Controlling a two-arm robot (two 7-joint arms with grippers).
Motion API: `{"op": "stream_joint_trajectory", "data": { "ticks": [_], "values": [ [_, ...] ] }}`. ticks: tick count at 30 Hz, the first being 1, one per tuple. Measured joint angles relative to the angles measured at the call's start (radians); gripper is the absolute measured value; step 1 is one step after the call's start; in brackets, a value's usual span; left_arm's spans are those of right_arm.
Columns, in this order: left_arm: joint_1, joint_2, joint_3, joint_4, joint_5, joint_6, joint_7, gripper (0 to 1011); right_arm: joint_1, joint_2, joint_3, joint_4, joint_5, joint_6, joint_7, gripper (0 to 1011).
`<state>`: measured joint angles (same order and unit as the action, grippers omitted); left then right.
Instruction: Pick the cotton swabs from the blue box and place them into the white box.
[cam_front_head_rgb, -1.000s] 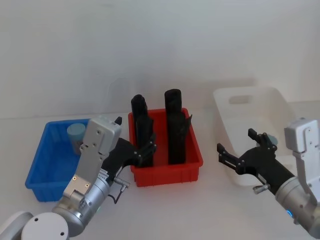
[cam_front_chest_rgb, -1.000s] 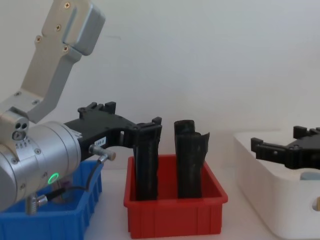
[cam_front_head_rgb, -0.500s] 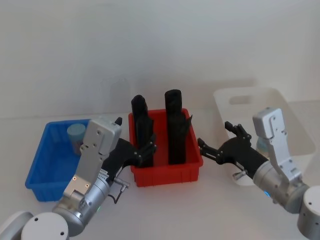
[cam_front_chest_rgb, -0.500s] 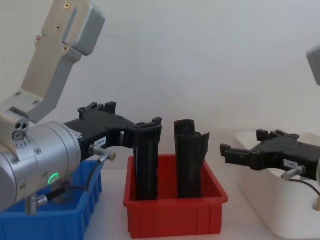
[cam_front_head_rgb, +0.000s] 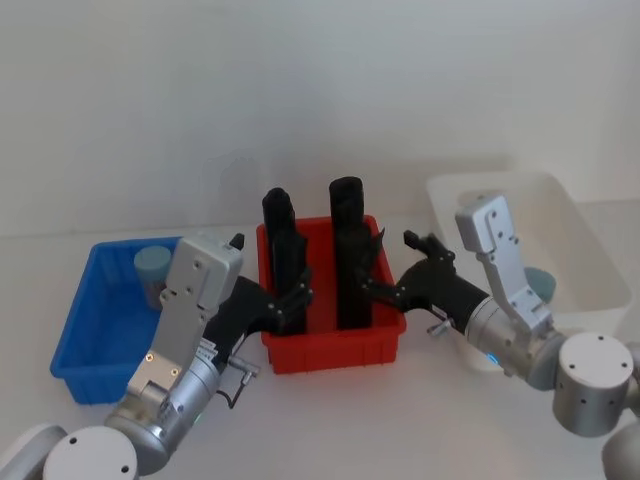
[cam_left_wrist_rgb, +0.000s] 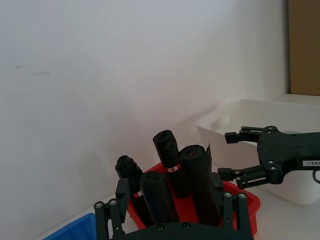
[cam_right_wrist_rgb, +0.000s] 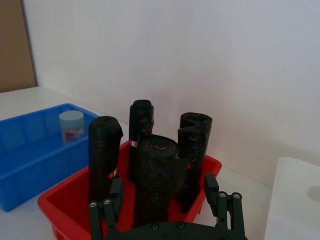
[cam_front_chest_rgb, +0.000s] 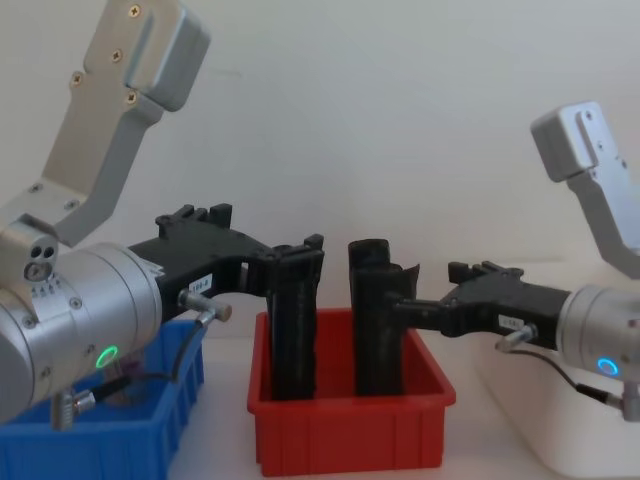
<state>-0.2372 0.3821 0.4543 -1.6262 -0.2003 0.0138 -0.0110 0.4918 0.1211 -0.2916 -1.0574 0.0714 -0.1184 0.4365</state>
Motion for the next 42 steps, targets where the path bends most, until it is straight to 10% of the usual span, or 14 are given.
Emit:
{"op": "stream_joint_trajectory", "data": {
  "ticks": [13, 25, 35, 42],
  "values": [
    [0.0, 0.0, 0.0, 0.0, 0.0, 0.0, 0.0, 1004, 0.197, -0.081, -0.02, 0.351, -0.006, -0.122, 0.064, 991],
    [0.0, 0.0, 0.0, 0.0, 0.0, 0.0, 0.0, 1004, 0.326, -0.131, -0.022, 0.597, 0.002, -0.231, 0.089, 683],
    [0.0, 0.0, 0.0, 0.0, 0.0, 0.0, 0.0, 1004, 0.361, -0.144, -0.014, 0.661, 0.013, -0.27, 0.095, 535],
    [0.0, 0.0, 0.0, 0.0, 0.0, 0.0, 0.0, 1004, 0.308, -0.126, -0.005, 0.53, 0.025, -0.24, 0.085, 518]
  ]
}}
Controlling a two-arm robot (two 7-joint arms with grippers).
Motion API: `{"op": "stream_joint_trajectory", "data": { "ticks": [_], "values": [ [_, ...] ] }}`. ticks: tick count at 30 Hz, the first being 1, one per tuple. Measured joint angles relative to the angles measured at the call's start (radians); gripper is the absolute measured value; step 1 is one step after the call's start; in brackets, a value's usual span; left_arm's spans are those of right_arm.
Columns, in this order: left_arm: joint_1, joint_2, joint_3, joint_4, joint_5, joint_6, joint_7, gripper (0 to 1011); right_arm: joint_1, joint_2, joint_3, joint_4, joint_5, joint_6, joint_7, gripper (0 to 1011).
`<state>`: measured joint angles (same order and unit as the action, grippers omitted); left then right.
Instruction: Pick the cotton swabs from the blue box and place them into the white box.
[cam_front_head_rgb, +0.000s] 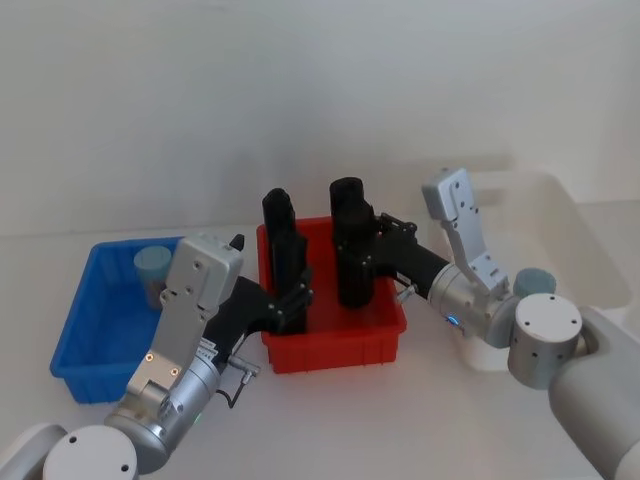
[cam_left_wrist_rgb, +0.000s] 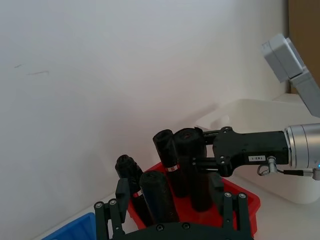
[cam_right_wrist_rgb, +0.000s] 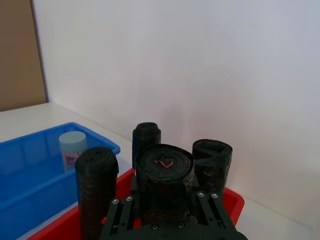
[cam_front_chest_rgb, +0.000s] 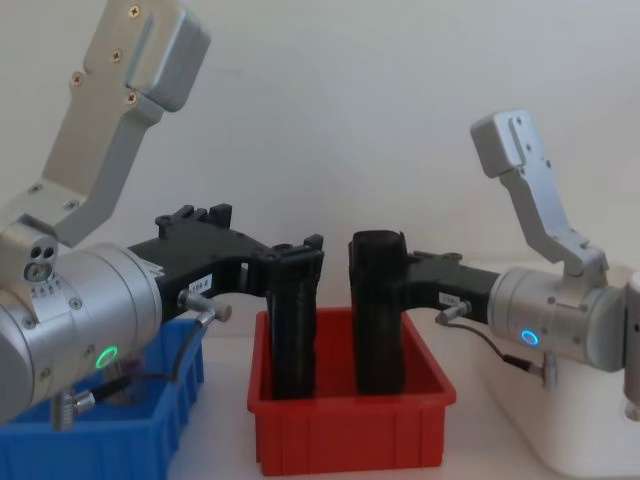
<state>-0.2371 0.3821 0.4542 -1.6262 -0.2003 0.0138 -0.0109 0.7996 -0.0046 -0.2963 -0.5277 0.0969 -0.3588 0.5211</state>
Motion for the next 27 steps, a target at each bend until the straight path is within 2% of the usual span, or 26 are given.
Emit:
{"op": "stream_joint_trajectory", "data": {
  "ticks": [5, 6, 7, 9, 14, 16, 22, 27],
  "values": [
    [0.0, 0.0, 0.0, 0.0, 0.0, 0.0, 0.0, 1004, -0.063, 0.022, 0.007, -0.146, 0.013, 0.036, -0.016, 518],
    [0.0, 0.0, 0.0, 0.0, 0.0, 0.0, 0.0, 1004, -0.083, 0.029, 0.008, -0.194, 0.017, 0.047, -0.022, 518],
    [0.0, 0.0, 0.0, 0.0, 0.0, 0.0, 0.0, 1004, -0.083, 0.029, 0.008, -0.194, 0.017, 0.047, -0.022, 518],
    [0.0, 0.0, 0.0, 0.0, 0.0, 0.0, 0.0, 1004, -0.125, 0.044, 0.012, -0.295, 0.026, 0.069, -0.039, 518],
    [0.0, 0.0, 0.0, 0.0, 0.0, 0.0, 0.0, 1004, -0.173, 0.063, 0.017, -0.407, 0.033, 0.094, -0.067, 518],
    [0.0, 0.0, 0.0, 0.0, 0.0, 0.0, 0.0, 1004, -0.21, 0.078, 0.022, -0.495, 0.035, 0.114, -0.097, 518],
    [0.0, 0.0, 0.0, 0.0, 0.0, 0.0, 0.0, 1004, -0.276, 0.107, 0.035, -0.641, 0.032, 0.154, -0.16, 518],
    [0.0, 0.0, 0.0, 0.0, 0.0, 0.0, 0.0, 1004, -0.313, 0.13, 0.047, -0.731, 0.021, 0.19, -0.21, 518]
  ]
}}
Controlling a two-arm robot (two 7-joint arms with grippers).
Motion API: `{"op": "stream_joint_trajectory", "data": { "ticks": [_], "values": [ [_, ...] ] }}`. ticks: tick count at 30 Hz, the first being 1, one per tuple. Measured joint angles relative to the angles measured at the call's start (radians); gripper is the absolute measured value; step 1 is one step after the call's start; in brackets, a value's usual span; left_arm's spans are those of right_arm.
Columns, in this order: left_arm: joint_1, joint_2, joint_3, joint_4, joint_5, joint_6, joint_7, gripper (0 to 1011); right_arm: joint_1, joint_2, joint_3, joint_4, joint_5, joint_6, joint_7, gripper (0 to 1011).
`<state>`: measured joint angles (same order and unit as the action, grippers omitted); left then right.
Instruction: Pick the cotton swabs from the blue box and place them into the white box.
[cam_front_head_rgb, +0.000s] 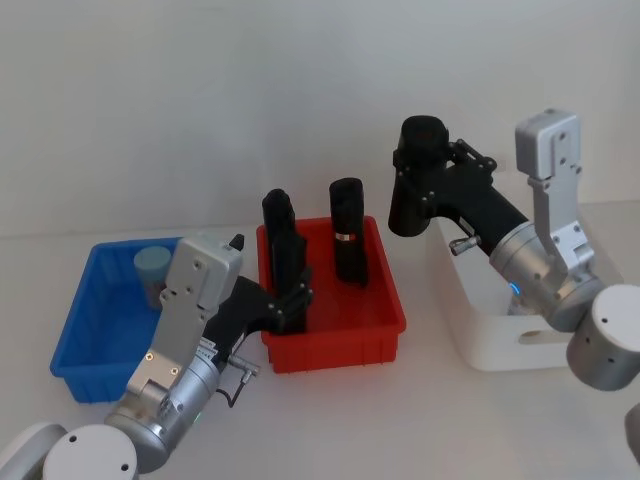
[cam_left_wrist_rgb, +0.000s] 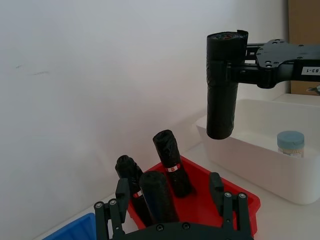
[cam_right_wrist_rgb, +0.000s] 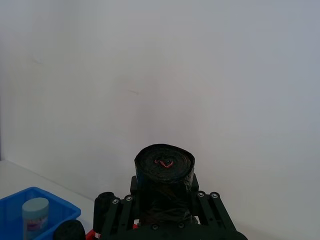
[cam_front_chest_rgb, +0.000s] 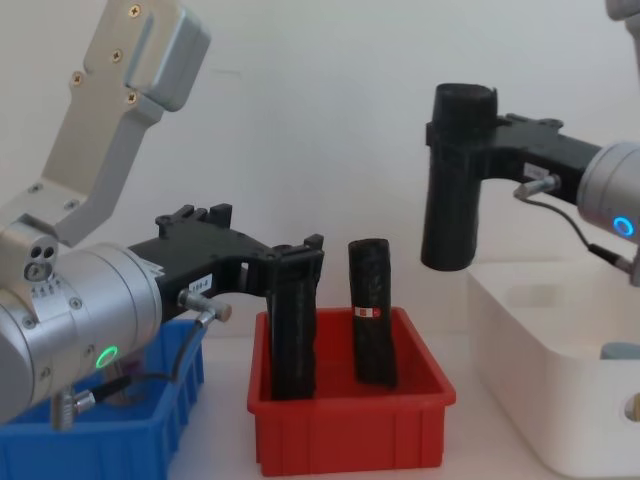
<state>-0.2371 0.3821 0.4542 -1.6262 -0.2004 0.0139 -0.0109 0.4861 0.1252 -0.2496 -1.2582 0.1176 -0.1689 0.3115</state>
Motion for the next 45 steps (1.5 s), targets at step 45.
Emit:
{"op": "stream_joint_trajectory", "data": {
  "ticks": [45],
  "values": [
    [0.0, 0.0, 0.0, 0.0, 0.0, 0.0, 0.0, 1004, -0.113, 0.089, 0.048, -0.175, -0.075, 0.275, -0.12, 683]
  ]
}}
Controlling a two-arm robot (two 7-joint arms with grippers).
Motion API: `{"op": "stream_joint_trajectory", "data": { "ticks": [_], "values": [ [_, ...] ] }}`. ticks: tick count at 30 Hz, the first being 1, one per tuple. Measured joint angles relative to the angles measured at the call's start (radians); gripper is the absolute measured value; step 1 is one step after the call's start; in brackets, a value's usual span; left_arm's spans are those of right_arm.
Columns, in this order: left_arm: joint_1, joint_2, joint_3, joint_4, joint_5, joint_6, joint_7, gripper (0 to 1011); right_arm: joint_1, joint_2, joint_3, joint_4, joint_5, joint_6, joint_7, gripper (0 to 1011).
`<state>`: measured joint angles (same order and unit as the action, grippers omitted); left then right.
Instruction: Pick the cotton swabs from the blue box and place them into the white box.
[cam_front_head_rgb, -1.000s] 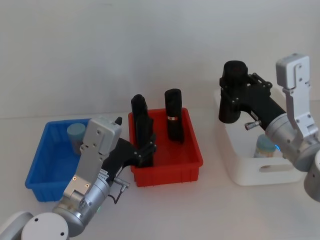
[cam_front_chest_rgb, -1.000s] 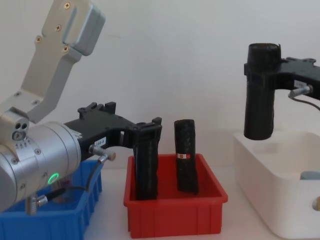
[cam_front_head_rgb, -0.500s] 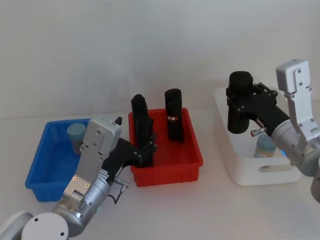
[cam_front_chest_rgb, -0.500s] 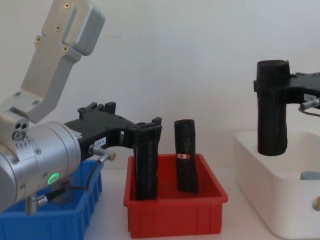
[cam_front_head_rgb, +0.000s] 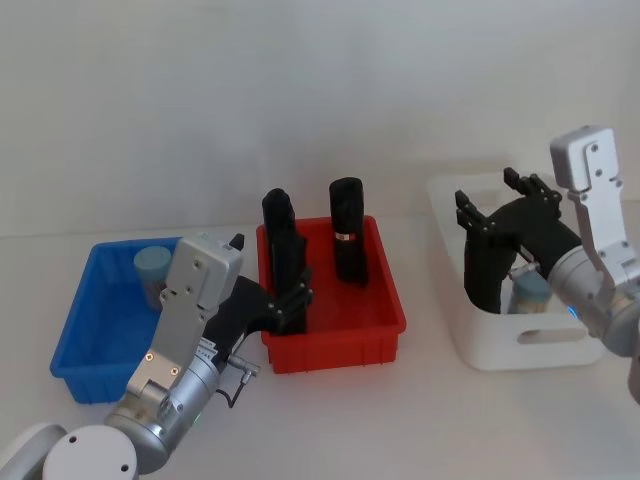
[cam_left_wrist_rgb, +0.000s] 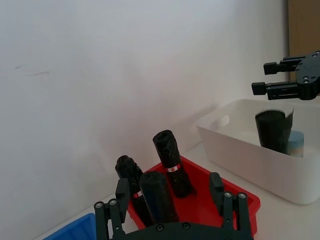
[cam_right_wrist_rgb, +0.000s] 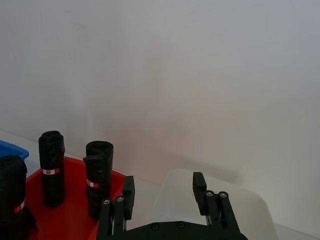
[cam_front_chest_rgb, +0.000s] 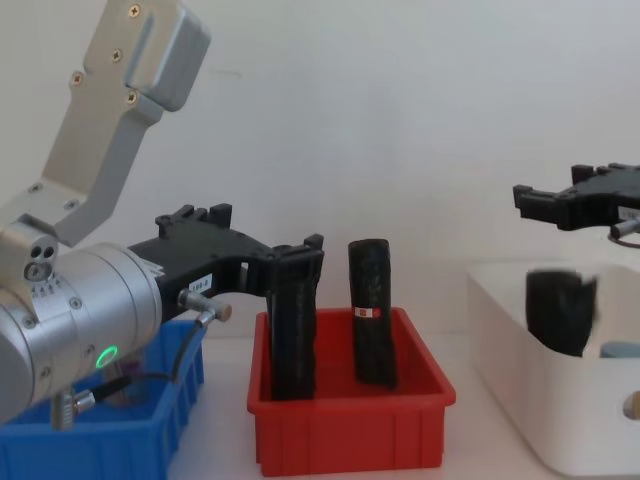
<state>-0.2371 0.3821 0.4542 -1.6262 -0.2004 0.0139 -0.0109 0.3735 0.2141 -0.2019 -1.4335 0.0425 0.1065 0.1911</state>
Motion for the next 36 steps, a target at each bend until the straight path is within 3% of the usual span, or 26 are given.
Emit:
{"op": "stream_joint_trajectory", "data": {
  "ticks": [11, 36],
  "values": [
    [0.0, 0.0, 0.0, 0.0, 0.0, 0.0, 0.0, 1004, 0.0, 0.004, 0.004, 0.007, -0.005, 0.009, 0.0, 1001],
    [0.0, 0.0, 0.0, 0.0, 0.0, 0.0, 0.0, 1004, -0.001, 0.006, 0.005, 0.011, -0.009, 0.014, 0.001, 1001]
  ]
}}
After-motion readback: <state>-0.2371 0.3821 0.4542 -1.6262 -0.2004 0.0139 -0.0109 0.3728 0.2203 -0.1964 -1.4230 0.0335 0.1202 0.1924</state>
